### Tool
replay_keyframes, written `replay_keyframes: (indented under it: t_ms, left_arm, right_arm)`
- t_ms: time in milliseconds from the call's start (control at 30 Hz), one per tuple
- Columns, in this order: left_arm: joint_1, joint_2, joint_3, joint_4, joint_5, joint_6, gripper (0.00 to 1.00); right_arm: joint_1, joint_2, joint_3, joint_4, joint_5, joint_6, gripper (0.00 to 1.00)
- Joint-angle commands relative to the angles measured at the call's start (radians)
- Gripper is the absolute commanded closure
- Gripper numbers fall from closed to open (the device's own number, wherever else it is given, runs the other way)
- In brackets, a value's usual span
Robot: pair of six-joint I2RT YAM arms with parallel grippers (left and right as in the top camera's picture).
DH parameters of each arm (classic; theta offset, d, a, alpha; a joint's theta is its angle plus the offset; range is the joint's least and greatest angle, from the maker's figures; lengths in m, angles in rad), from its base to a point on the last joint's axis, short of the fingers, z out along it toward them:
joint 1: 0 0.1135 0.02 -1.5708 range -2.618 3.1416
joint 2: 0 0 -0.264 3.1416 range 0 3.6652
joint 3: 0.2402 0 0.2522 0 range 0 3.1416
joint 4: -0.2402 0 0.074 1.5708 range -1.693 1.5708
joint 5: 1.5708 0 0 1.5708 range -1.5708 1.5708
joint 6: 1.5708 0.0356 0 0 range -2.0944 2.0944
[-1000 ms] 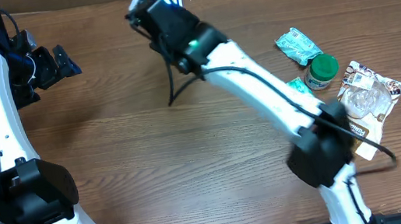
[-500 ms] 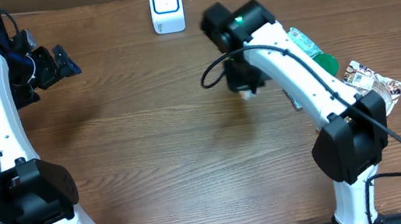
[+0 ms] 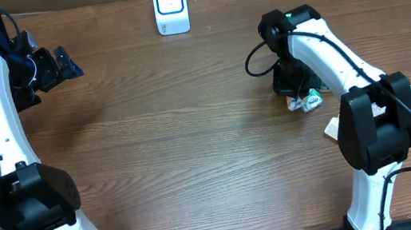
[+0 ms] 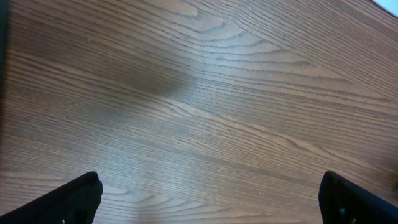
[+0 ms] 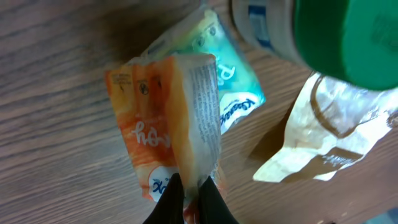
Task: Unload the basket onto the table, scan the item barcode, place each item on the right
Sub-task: 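Carry the orange pack right and set it beside the teal pack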
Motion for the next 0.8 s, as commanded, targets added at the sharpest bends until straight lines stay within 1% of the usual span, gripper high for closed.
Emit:
replay_keyframes:
  t_ms: [0, 100, 133, 200, 233, 333, 400, 533, 667, 767]
  left_arm:
    - [0.003, -0.013, 0.014, 0.001, -0.003, -0.006, 0.00]
    - [0.003, -0.013, 0.014, 0.002, -0.003, -0.006, 0.00]
    - [0.003, -0.013, 0.014, 0.001, -0.003, -0.006, 0.01]
    - [0.003, -0.013, 0.014, 0.001, -0.003, -0.006, 0.00]
    - [0.003, -0.013, 0.014, 0.002, -0.003, -0.006, 0.01]
    - [0.003, -0.013, 0.014, 0.001, -0.003, -0.006, 0.00]
    - [0.003, -0.013, 0.014, 0.001, -0.003, -0.006, 0.00]
    - [0.003, -0.013, 0.014, 0.001, -0.003, -0.006, 0.01]
    - [0.003, -0.013, 0.014, 0.001, -0.003, -0.006, 0.00]
    - [0.003, -0.013, 0.014, 0.001, -0.003, -0.006, 0.00]
  right_arm:
    - [-0.019, -0.003, -0.001, 0.007, 0.059, -0.035, 0.96]
    - [-0.046, -0.003, -0.001, 0.006, 0.113, 0.019, 0.95]
    - [-0.059, -0.003, -0.001, 0.008, 0.111, 0.022, 0.91]
    - [-0.078, -0.003, -0.001, 0.008, 0.111, 0.021, 0.78]
    - [-0.087, -0.003, -0.001, 0.005, 0.110, 0.021, 0.73]
    - [-0.093, -0.003, -0.001, -0.002, 0.110, 0.021, 0.61]
    - [-0.093, -0.003, 0.000, -0.006, 0.110, 0.012, 0.59]
    - [-0.092, -0.009, 0.005, -0.010, 0.083, -0.001, 0.59]
    - [-0.081, -0.040, 0.024, -0.003, -0.009, -0.070, 0.59]
    - [-0.050, -0.095, 0.035, 0.006, -0.071, -0.121, 0.59]
